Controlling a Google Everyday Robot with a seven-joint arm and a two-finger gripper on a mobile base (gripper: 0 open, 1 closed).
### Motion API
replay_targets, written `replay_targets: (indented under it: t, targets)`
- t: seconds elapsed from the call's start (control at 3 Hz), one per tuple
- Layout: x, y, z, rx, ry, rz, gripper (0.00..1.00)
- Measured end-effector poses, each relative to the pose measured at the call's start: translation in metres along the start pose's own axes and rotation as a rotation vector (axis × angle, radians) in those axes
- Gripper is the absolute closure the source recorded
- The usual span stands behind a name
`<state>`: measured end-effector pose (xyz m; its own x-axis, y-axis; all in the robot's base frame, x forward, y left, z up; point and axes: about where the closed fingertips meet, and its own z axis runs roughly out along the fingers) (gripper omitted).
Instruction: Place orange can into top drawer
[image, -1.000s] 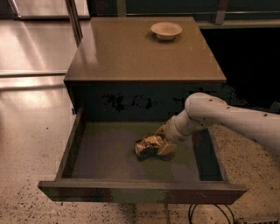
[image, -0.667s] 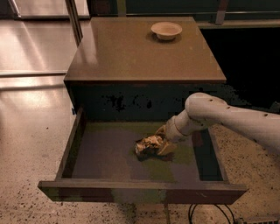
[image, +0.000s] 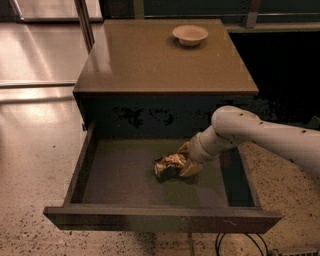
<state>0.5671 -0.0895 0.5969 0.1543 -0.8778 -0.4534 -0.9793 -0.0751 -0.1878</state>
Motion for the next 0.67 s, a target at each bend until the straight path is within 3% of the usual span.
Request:
replay_targets:
  t: [0.33,0.67]
  targets:
    - [0.0000,0.0000,0.0000,0.000,0.000,0.000,0.00]
    - [0.0000,0.0000,0.0000,0.000,0.000,0.000,0.00]
